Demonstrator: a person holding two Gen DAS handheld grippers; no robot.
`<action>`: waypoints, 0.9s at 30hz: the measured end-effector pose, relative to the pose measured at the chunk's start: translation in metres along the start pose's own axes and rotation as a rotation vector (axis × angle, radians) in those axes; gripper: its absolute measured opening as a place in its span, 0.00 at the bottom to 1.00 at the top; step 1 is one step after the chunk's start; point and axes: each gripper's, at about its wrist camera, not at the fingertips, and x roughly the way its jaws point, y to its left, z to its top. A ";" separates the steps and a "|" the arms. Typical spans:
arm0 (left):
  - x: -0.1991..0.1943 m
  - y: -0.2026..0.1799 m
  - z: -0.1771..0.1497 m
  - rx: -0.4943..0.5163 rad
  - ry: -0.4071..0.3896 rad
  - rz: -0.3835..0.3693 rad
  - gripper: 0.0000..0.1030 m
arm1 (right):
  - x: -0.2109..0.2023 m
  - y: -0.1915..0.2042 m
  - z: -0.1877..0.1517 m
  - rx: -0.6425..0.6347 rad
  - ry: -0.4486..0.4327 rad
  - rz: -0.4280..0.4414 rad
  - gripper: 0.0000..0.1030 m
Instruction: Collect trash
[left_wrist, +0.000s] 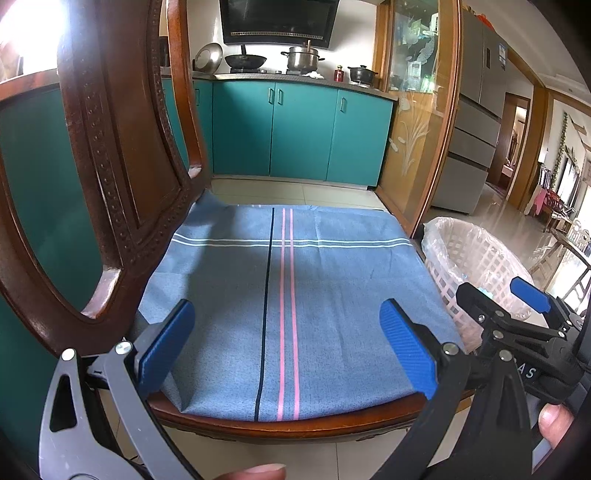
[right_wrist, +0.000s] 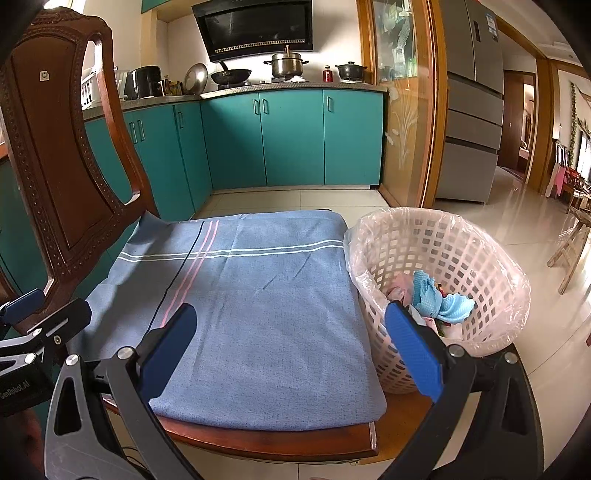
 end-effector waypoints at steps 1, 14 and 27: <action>0.000 0.000 0.000 0.000 -0.001 0.000 0.97 | 0.000 0.000 0.000 0.000 0.000 0.001 0.97; 0.001 -0.002 -0.001 0.000 0.000 -0.004 0.97 | 0.001 0.000 0.000 -0.002 -0.004 0.000 0.97; 0.001 -0.003 -0.001 0.004 0.003 -0.007 0.97 | 0.001 0.002 -0.001 -0.005 0.000 0.004 0.97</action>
